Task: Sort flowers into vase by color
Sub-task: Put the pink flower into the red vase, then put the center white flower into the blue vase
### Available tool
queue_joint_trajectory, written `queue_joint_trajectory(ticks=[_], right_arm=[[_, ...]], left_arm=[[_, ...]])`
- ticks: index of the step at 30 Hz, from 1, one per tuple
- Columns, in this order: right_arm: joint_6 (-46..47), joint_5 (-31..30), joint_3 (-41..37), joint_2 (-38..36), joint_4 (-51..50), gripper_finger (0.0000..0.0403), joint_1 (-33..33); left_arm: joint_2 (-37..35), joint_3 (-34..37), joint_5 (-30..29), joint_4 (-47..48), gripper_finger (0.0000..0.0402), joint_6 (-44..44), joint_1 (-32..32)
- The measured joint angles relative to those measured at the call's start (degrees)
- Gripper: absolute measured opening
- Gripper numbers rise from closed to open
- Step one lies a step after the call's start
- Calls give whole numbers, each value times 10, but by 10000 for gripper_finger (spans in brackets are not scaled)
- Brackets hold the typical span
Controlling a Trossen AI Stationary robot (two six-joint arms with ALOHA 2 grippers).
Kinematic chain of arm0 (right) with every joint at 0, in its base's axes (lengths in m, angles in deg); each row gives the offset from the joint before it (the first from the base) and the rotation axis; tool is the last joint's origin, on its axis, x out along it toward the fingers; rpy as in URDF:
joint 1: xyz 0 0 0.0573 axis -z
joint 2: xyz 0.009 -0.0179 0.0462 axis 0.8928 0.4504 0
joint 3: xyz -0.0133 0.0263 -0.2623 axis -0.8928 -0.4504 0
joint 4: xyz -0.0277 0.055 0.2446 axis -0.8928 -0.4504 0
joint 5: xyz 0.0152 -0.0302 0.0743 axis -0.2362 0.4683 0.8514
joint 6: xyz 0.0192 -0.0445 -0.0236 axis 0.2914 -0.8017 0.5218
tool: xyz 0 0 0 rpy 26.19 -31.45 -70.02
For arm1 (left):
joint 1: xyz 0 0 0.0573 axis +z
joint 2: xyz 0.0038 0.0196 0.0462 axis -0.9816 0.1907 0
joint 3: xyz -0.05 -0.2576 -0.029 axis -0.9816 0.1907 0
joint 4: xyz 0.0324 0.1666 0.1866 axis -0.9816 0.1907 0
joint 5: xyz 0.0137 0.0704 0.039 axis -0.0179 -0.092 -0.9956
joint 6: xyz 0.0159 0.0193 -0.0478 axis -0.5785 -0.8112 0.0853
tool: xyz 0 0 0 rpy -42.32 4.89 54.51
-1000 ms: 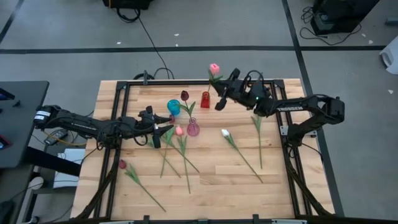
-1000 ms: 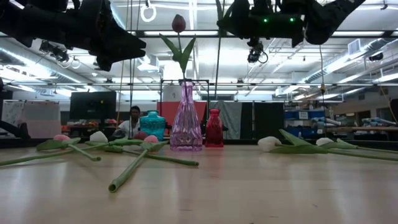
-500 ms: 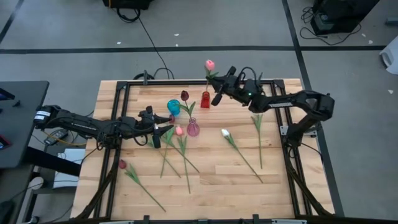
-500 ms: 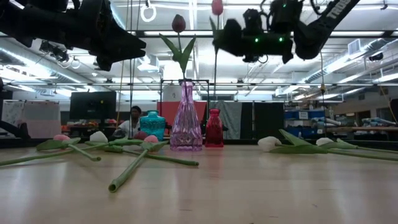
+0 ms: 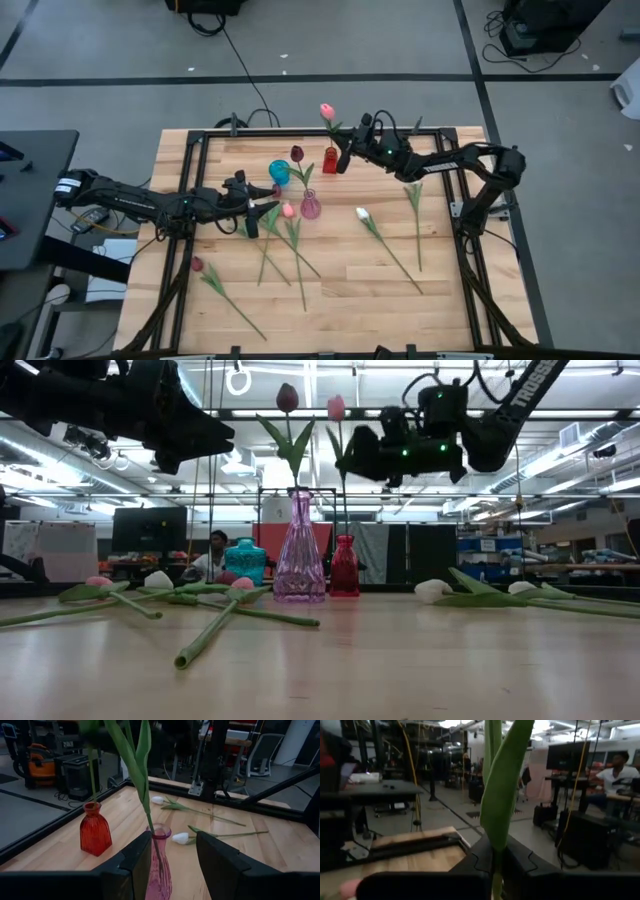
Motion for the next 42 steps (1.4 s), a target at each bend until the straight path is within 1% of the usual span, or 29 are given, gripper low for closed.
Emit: queue_joint_trajectory(ticks=[4,8,12,15,20,23,26,31,34,37,42], right_arm=[[-1,4,-1,17,-13,70,0],[1,4,0,-13,-71,118,0],[1,-5,0,-67,-199,155,0],[0,-16,0,-118,-316,172,4],[13,-14,0,-190,-507,184,3],[60,1,0,-218,-624,185,-8],[144,15,0,-223,-739,181,-41],[270,16,0,-204,-882,166,-143],[337,20,0,-190,-918,158,-206],[383,41,7,-166,-939,153,-255],[411,64,41,-92,-989,151,-297]], left_arm=[[0,0,0,-1,163,0,0],[0,0,0,1,163,3,0],[0,0,0,2,163,2,0],[0,0,0,3,163,2,0],[0,0,0,2,163,2,0],[0,0,0,2,163,9,0],[0,0,0,2,163,11,0],[0,0,0,4,163,10,0],[0,0,0,4,163,10,0],[0,0,0,3,163,10,0],[0,0,0,1,163,9,0]])
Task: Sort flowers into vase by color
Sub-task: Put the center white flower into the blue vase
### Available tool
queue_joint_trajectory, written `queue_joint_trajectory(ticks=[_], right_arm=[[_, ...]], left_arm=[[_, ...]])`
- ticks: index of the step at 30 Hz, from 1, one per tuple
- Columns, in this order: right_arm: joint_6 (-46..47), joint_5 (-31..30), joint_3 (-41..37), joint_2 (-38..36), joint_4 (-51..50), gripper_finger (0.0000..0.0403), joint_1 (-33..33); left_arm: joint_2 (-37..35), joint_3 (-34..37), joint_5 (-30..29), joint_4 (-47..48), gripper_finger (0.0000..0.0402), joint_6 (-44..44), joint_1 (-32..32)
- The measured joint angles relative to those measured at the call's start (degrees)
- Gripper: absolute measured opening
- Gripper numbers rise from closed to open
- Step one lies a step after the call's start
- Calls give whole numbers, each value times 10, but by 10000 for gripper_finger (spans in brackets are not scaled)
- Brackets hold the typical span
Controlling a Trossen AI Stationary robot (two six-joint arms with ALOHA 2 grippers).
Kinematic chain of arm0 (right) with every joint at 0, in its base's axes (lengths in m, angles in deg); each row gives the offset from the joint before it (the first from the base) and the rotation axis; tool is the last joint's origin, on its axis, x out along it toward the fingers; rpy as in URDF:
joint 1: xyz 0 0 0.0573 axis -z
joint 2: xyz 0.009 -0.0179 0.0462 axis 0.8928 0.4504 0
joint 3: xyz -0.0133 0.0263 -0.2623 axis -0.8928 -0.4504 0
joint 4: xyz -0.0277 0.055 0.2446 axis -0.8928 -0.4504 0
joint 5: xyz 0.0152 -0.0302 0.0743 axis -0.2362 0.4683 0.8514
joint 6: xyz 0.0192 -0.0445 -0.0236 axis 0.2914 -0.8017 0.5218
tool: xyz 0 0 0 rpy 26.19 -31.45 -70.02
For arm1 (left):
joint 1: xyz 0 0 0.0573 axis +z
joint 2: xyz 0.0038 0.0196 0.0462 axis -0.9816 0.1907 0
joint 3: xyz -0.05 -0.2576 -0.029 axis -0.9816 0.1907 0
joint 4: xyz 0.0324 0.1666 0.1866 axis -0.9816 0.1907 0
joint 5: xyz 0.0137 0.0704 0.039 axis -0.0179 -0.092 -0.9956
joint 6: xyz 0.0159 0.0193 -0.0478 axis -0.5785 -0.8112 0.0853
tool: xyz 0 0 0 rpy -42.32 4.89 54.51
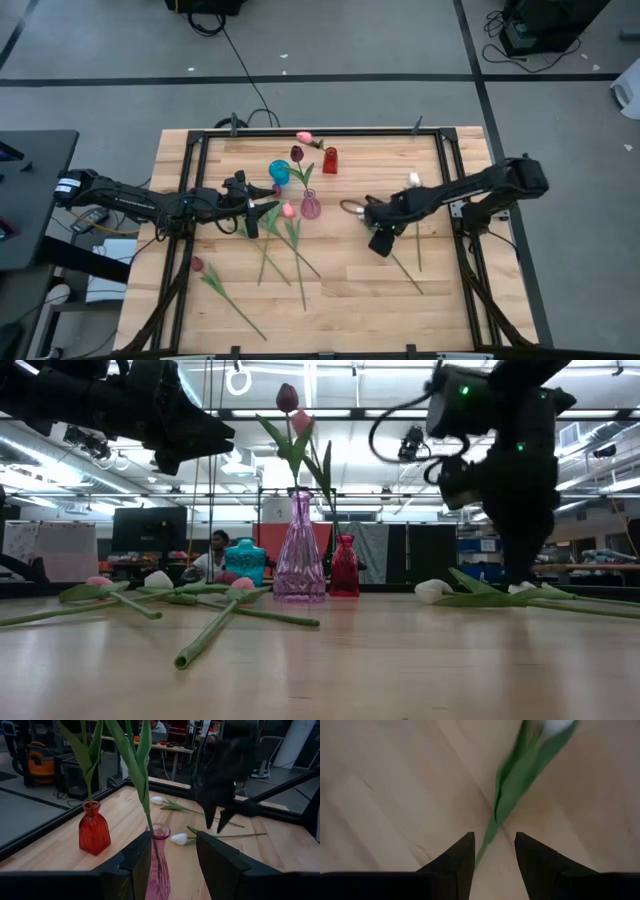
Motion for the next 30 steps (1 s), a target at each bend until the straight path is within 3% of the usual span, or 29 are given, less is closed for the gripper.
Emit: queue_joint_trajectory(ticks=[6,11,20,30], right_arm=[[-11,0,65,95,-90,151,-13],[-13,11,94,131,-98,151,-23],[9,9,132,124,-140,151,-46],[8,-3,95,142,-101,141,-48]], left_arm=[[0,0,0,-4,163,-19,0],[0,0,-1,-12,163,-28,0],[0,0,-4,-26,163,-48,1],[0,0,-6,-28,163,-58,1]])
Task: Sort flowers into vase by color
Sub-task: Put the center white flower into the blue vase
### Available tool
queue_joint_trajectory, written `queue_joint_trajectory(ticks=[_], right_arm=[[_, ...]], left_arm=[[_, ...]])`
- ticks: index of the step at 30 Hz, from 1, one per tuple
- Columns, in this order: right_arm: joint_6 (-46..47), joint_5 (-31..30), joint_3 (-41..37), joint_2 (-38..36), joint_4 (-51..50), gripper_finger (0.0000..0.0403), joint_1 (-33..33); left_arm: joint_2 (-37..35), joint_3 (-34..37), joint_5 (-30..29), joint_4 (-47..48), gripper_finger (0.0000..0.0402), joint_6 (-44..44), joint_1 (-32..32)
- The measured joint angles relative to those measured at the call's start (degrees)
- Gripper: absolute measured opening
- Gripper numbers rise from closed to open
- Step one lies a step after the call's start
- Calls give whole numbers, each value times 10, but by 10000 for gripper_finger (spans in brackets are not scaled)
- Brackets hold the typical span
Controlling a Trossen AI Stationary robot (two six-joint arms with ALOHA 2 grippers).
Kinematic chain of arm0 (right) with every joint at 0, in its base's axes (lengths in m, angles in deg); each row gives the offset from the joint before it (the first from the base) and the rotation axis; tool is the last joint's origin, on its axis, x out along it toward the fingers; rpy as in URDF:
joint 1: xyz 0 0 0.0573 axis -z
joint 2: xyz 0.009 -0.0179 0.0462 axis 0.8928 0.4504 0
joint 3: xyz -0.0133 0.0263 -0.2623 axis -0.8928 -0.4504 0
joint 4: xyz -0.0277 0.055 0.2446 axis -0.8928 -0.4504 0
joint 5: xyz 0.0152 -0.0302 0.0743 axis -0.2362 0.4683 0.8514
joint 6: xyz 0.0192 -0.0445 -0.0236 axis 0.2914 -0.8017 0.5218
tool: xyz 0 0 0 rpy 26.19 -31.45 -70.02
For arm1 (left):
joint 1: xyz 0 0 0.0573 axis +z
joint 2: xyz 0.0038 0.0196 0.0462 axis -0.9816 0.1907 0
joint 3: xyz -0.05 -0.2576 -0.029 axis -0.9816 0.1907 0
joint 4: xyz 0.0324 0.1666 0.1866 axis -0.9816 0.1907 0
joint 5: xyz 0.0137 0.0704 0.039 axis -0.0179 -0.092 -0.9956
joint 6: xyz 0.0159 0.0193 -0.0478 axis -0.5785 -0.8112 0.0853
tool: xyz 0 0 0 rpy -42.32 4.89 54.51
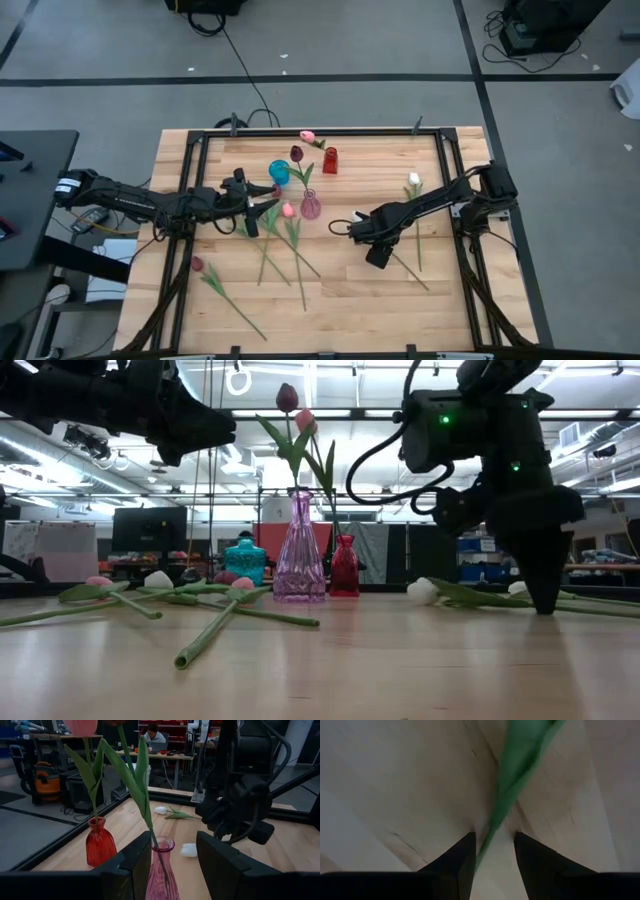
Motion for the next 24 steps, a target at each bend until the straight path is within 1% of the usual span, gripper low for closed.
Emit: queue_joint_trajectory(ticks=[3,6,7,8,12,15,19,21,24], right_arm=[[-8,2,-1,0,4,104,4],[-11,4,-1,0,5,40,7],[-14,3,-2,0,5,22,7],[-19,-1,-2,0,5,14,7],[-33,-9,-2,-2,4,16,11],[-52,-27,-3,-17,7,7,13],[-74,-45,-3,-63,20,6,21],[-91,-44,-7,-88,44,6,25],[-118,-13,-28,-134,88,5,31]], left_arm=[[0,0,0,0,163,0,0],[0,0,0,-4,163,0,0],[0,0,2,-6,163,0,0],[0,0,10,-6,163,1,-1],[0,0,52,-3,163,2,-1],[0,0,56,0,163,2,-1],[0,0,56,-2,163,2,-1],[0,0,56,-2,163,2,-1],[0,0,54,2,163,5,-1]])
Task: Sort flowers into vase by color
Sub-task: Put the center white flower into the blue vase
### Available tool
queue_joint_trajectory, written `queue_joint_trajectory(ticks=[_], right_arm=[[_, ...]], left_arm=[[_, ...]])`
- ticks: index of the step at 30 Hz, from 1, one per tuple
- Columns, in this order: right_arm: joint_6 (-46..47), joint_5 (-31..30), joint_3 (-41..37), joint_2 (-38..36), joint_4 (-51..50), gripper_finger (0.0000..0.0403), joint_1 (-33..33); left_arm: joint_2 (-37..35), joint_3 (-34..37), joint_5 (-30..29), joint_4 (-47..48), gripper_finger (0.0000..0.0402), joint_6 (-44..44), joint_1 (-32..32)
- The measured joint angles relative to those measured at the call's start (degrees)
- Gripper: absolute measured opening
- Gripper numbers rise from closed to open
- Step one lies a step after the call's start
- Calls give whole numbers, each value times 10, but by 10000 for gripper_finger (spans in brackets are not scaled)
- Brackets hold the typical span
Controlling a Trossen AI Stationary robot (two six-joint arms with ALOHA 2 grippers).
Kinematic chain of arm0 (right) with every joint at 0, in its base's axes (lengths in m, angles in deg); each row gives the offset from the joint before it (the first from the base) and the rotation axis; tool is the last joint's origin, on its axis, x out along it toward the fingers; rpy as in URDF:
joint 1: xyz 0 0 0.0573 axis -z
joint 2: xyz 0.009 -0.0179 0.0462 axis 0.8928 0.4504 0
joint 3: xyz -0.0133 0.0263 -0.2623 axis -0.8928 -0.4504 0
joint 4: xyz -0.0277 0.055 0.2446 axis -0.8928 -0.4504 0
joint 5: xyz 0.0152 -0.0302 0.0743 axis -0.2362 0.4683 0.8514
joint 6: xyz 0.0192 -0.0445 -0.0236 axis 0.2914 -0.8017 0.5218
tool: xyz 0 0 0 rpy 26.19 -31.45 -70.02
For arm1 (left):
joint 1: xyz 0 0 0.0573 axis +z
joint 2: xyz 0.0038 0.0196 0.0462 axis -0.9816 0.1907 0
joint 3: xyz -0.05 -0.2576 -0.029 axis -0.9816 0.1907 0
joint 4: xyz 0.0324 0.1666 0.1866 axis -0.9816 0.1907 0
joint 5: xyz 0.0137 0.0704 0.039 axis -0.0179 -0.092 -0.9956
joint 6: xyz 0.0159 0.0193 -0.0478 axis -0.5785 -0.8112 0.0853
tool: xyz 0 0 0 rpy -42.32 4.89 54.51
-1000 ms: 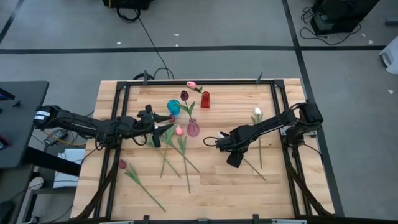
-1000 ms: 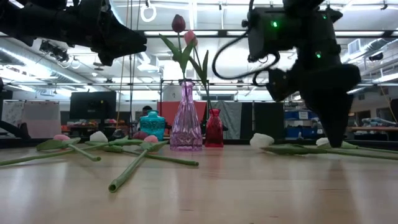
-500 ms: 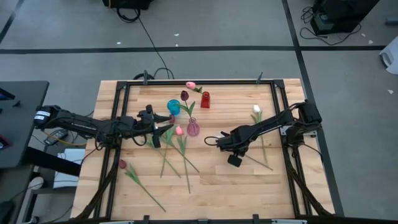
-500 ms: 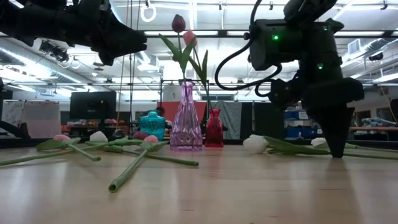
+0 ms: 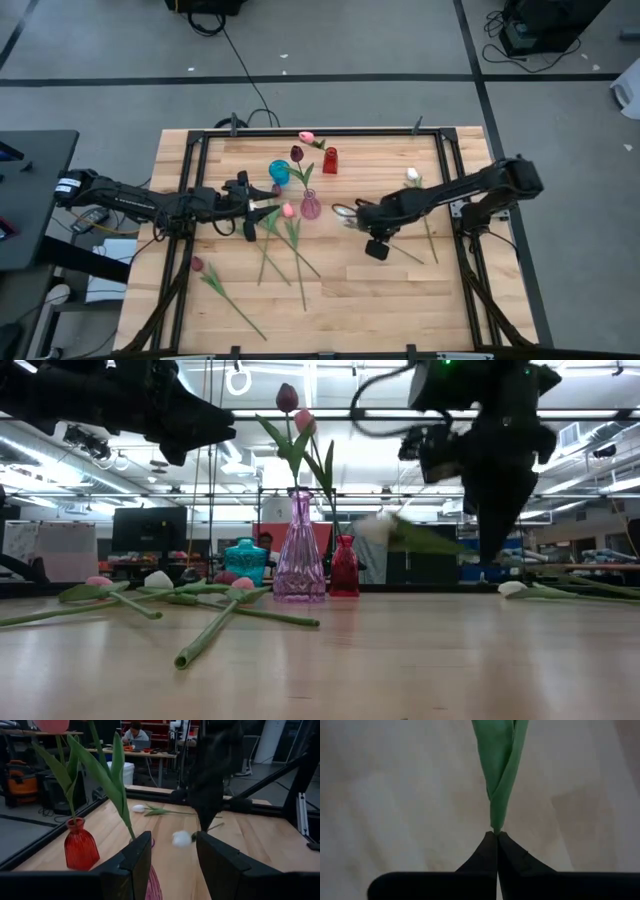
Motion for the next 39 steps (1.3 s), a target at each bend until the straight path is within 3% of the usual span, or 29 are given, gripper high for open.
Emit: queue_joint_trajectory(ticks=[5,11,14,20,26,30,39], right_arm=[[-53,59,-57,-78,98,6,-5],[-79,111,-131,-146,274,6,-8],[-107,117,-154,-161,351,6,-6],[-195,129,-168,-159,487,7,2],[-271,177,-168,-159,587,7,10],[-311,177,-168,-159,635,7,17],[-349,158,-168,-159,706,7,25]], left_arm=[[0,0,34,25,163,8,0],[0,0,220,39,163,-21,-10],[15,0,267,16,163,-47,-40],[98,0,242,-134,163,-80,-97],[193,-10,146,-253,163,-31,-111],[232,-57,66,-203,163,20,-111],[289,-201,54,-22,163,34,-111]])
